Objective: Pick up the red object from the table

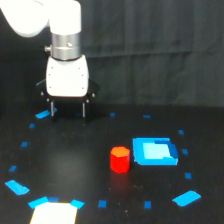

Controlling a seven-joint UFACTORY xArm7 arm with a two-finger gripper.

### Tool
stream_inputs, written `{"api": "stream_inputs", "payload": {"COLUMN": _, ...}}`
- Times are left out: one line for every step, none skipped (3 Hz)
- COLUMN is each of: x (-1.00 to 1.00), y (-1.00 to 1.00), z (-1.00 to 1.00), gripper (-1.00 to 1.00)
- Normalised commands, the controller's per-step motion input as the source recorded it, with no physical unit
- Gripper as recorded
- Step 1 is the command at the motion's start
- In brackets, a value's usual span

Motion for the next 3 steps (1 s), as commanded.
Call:
{"api": "stream_inputs", "payload": {"x": 0.80, "y": -1.00, "z": -0.61, "gripper": 1.00}}
{"api": "stream_inputs", "payload": {"x": 1.00, "y": -1.00, "z": -0.01, "gripper": 1.00}}
{"api": "stream_inputs", "payload": {"x": 0.48, "y": -1.00, "z": -0.30, "gripper": 1.00}}
